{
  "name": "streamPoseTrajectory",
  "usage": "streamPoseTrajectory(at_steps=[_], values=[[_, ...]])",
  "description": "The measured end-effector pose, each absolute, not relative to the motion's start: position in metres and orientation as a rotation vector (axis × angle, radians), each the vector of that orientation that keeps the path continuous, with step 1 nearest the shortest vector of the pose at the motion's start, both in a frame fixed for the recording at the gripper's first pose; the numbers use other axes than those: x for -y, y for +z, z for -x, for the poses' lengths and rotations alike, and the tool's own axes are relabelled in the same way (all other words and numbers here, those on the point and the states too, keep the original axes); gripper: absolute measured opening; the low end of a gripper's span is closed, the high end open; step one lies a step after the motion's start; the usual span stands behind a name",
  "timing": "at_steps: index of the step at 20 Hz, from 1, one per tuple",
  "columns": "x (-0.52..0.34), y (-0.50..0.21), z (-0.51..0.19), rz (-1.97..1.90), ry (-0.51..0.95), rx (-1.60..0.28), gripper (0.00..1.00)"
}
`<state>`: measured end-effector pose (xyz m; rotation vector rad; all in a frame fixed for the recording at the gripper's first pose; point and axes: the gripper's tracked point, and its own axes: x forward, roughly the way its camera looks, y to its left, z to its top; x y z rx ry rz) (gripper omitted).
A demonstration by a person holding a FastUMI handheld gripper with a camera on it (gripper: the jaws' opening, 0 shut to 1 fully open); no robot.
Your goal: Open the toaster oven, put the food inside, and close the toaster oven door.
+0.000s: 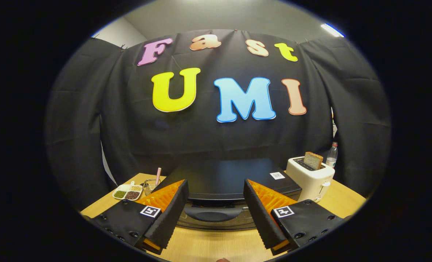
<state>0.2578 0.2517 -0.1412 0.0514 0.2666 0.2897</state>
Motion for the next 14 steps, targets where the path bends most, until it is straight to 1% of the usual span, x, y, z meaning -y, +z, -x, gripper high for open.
streamPoseTrajectory(at_steps=[5,9,14], values=[[-0.261,-0.171,-0.267,-0.054,0.285,-0.336,0.96],[-0.255,-0.196,-0.270,-0.045,0.251,-0.388,0.96],[-0.256,-0.198,-0.271,-0.006,0.253,-0.368,0.96]])
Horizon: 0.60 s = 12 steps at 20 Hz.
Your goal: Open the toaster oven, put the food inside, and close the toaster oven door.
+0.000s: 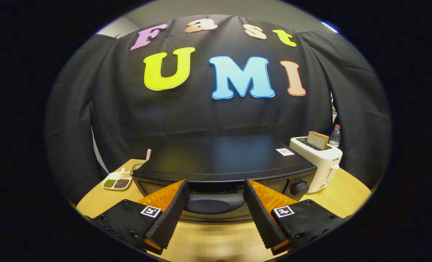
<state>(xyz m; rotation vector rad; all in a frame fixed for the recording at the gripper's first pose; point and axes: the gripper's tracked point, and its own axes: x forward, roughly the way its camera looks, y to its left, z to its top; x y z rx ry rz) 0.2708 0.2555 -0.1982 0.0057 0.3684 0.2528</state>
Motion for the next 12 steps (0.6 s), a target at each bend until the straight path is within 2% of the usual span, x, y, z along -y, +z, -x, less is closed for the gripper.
streamPoseTrajectory(at_steps=[12], values=[[-0.243,-0.218,-0.212,0.035,0.256,-0.351,0.97]])
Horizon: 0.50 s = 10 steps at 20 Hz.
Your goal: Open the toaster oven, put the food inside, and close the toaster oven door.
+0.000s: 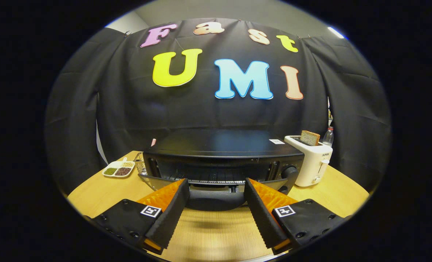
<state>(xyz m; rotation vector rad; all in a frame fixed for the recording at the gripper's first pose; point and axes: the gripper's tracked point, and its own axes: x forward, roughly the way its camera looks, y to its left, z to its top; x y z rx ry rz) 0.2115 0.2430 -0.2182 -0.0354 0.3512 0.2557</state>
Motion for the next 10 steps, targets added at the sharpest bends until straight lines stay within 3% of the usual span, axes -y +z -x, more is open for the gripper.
streamPoseTrajectory(at_steps=[10], values=[[-0.229,-0.294,-0.148,0.046,0.247,-0.597,0.96]])
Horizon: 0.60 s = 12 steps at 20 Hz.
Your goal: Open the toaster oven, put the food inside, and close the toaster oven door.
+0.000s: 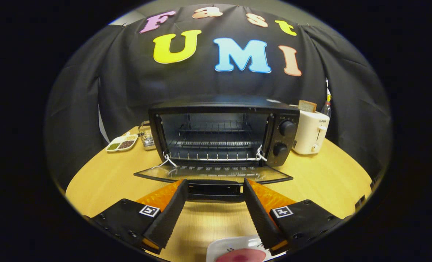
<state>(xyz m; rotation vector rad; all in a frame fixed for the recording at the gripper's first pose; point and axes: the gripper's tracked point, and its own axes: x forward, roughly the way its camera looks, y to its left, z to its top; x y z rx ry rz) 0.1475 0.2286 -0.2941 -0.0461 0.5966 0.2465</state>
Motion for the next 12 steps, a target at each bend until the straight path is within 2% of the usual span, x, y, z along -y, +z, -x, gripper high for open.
streamPoseTrajectory(at_steps=[4,8,12], values=[[-0.228,-0.315,-0.138,0.004,0.240,-0.693,0.96],[-0.236,-0.298,-0.129,-0.003,0.275,-0.669,0.91],[-0.232,-0.277,-0.106,-0.021,0.324,-0.651,0.92]])
